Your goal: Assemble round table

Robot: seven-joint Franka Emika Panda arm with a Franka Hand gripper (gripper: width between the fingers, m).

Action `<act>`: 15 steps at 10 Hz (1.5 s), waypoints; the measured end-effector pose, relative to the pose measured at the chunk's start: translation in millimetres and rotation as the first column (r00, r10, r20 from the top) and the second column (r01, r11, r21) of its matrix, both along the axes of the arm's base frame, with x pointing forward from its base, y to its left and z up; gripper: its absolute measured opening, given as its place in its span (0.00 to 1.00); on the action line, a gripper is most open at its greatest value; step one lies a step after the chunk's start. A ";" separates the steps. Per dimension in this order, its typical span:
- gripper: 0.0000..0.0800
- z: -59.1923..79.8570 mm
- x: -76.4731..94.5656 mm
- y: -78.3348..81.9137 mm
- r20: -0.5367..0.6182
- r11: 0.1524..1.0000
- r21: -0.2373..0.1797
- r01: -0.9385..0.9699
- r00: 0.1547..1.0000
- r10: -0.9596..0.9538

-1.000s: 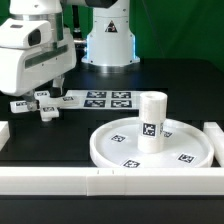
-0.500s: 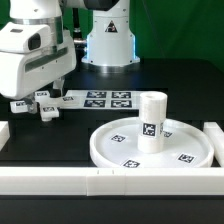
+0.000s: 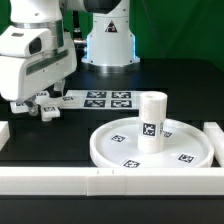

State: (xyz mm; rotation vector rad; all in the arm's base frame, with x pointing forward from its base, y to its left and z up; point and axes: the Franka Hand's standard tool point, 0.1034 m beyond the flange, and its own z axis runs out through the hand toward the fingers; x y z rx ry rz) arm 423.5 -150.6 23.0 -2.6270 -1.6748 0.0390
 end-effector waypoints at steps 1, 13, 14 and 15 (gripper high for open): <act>0.68 -1.3 -0.8 0.2 -0.003 1.000 0.001 0.000 1.000 0.000; 0.56 50.7 18.0 78.3 -0.025 0.965 0.009 0.262 0.965 -0.262; 0.56 59.6 31.2 94.1 -0.016 0.962 0.011 0.272 0.962 -0.271; 0.56 70.6 42.0 109.2 -0.049 0.949 0.007 0.316 0.948 -0.316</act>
Offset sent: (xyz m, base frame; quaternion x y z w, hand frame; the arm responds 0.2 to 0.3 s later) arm 0.0010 -0.0002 0.0004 -0.0041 0.0053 -0.0054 1.0000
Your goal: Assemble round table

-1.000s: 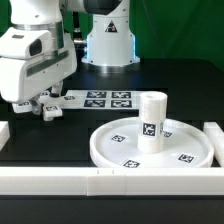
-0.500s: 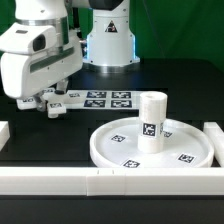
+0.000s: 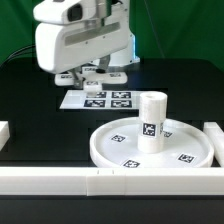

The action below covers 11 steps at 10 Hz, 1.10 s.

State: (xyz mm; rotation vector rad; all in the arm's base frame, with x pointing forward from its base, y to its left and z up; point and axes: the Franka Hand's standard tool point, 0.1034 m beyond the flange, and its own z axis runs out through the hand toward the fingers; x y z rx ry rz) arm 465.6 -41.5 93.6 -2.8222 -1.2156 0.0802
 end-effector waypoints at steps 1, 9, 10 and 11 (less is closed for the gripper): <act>0.56 14.5 21.3 10.5 0.000 1.000 0.005 -0.005 1.000 0.005; 0.56 17.1 40.7 56.5 0.028 1.000 0.031 0.005 1.000 -0.006; 0.56 19.9 49.2 70.7 0.033 0.999 0.039 -0.010 0.999 0.009; 0.56 23.9 62.4 80.5 0.050 0.998 0.047 -0.046 0.998 0.044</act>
Offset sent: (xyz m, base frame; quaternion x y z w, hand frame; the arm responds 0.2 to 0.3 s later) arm 0.0000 0.0000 0.0000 0.0000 0.0000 0.0000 1.0000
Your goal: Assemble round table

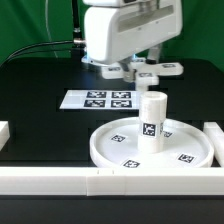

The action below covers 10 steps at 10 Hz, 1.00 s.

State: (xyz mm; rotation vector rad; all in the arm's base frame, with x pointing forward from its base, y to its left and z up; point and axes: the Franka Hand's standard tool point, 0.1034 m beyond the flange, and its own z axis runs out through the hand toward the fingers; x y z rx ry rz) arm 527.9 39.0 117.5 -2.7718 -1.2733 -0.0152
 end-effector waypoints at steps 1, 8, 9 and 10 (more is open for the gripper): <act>0.56 0.6 8.1 1.9 0.010 1.000 0.004 -0.023 1.000 0.023; 0.56 12.9 1.8 1.3 0.016 1.000 -0.007 0.008 1.000 -0.008; 0.56 18.4 -0.8 2.8 0.017 1.000 -0.008 0.013 1.000 -0.013; 0.56 23.1 0.5 2.3 0.026 1.000 -0.009 0.012 1.000 -0.012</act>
Offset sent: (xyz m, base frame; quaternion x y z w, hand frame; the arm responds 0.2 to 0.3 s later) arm 0.0000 0.0000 0.0000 0.0000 0.0000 0.0000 1.0000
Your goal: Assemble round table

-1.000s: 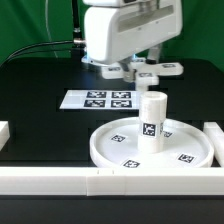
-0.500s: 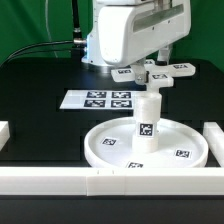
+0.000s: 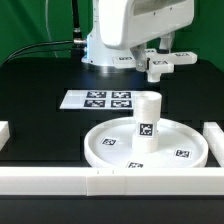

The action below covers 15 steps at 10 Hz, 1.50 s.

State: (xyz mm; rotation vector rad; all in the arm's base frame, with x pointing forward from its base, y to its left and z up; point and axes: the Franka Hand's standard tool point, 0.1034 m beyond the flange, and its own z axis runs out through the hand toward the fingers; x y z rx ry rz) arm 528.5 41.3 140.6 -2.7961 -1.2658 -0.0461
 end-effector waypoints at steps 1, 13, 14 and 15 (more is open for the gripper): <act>0.56 2.9 5.4 -4.0 0.000 1.000 0.001 -0.013 1.000 0.013; 0.56 -15.5 27.4 -12.8 -0.001 1.000 0.012 0.009 1.000 -0.009; 0.56 -16.4 27.0 -12.9 -0.002 1.000 0.013 0.010 1.000 -0.010; 0.56 -18.1 26.5 -12.8 -0.005 1.000 0.013 0.010 1.000 -0.010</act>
Offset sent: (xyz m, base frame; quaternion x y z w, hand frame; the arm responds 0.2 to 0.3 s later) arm 0.0310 0.0052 -0.0098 0.0158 0.0055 0.0066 0.9998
